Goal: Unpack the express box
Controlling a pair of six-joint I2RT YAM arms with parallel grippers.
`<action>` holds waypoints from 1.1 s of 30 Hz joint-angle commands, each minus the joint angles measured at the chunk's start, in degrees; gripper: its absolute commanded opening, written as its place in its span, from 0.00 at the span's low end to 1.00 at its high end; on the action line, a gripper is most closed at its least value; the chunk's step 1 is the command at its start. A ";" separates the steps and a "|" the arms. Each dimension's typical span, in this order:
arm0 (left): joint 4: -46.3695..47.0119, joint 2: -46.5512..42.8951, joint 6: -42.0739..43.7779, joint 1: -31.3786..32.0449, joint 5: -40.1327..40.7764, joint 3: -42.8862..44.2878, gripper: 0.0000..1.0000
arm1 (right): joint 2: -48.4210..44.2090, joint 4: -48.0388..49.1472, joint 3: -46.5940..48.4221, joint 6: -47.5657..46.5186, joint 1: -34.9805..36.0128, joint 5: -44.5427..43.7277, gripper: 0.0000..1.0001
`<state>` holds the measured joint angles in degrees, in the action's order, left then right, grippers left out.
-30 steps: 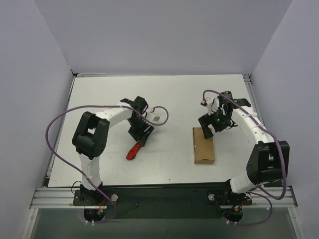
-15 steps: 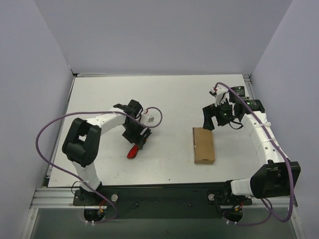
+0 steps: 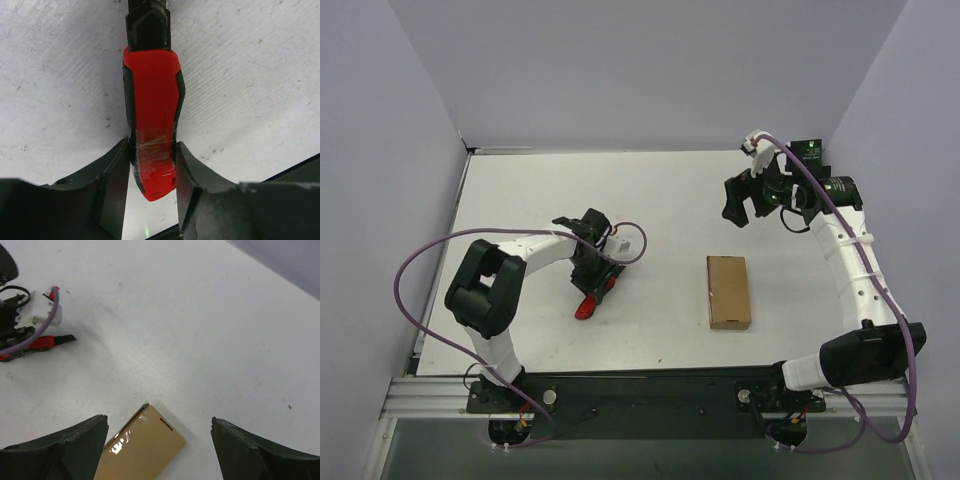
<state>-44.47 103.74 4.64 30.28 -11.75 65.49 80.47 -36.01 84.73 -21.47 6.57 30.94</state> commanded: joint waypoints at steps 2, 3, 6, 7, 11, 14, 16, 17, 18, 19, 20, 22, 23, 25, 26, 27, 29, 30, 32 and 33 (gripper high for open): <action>5.00 -1.69 2.11 -0.22 -3.70 -2.12 0.00 | -0.05 0.15 6.31 -4.04 6.08 6.15 0.87; 5.53 -3.53 2.73 -0.22 -4.68 -2.13 0.00 | 1.43 -0.11 9.02 -1.06 6.26 8.07 0.86; 8.95 -10.74 4.58 -0.05 -5.74 -1.08 0.00 | 3.73 -0.03 11.86 10.47 6.35 12.81 0.83; 10.44 -13.71 4.93 -0.05 -5.74 -0.46 0.00 | 3.82 1.11 11.86 15.19 6.44 12.57 0.87; 19.49 -20.59 3.71 0.12 -4.52 1.04 0.00 | 5.22 4.80 12.22 26.90 7.23 10.37 0.96; 25.48 -22.10 -0.05 0.57 -2.93 2.70 0.00 | 6.54 9.44 8.72 32.35 8.11 15.54 0.94; 26.10 -20.35 -1.82 0.74 -3.11 6.83 0.00 | 7.51 11.04 8.17 32.81 10.82 14.95 0.91; 26.27 -19.90 -3.66 0.83 -2.93 8.06 0.00 | 7.86 12.09 8.35 33.25 11.79 14.16 0.90; 26.62 -19.46 -4.37 0.83 -2.76 9.03 0.00 | 8.56 12.54 8.52 33.95 12.67 13.45 0.89; 27.76 -19.02 -4.38 0.92 -2.75 10.34 0.00 | 8.91 13.50 8.70 34.91 13.90 13.10 0.87; 28.20 -18.93 -6.47 0.92 -3.10 10.88 0.00 | 9.35 14.03 9.05 35.70 14.35 12.75 0.86; 28.56 -18.40 -7.36 1.01 -3.72 12.63 0.00 | 10.50 15.00 9.40 37.73 15.48 12.05 0.83; 28.82 -18.49 -8.33 1.01 -4.33 12.99 0.00 | 10.76 15.26 9.49 37.91 15.75 11.00 0.82; 29.00 -18.75 -8.69 1.09 -5.21 13.52 0.00 | 11.20 16.14 9.58 37.38 16.37 10.81 0.81; 29.00 -18.84 -8.86 1.27 -5.39 13.78 0.00 | 11.12 18.23 9.14 37.47 17.07 10.55 0.81; 29.09 -18.84 -8.95 1.27 -5.83 13.78 0.00 | 10.77 19.91 8.01 37.91 17.34 9.41 0.80; 29.26 -19.37 -9.30 1.27 -7.05 13.52 0.00 | 10.94 23.26 7.38 38.96 18.21 7.83 0.77; 29.26 -19.54 -9.48 1.27 -7.41 13.52 0.00 | 11.03 23.96 7.21 39.23 18.48 6.43 0.76; 29.70 -20.16 -10.18 1.27 -8.90 12.82 0.00 | 10.68 28.78 5.02 41.51 18.74 6.85 0.74; 29.70 -20.25 -10.27 1.27 -9.34 12.64 0.00 | 10.94 29.93 4.49 41.77 19.18 7.29 0.73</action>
<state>-18.96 85.23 -3.53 31.24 -17.41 76.16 92.14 -15.59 91.42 16.84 24.47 39.16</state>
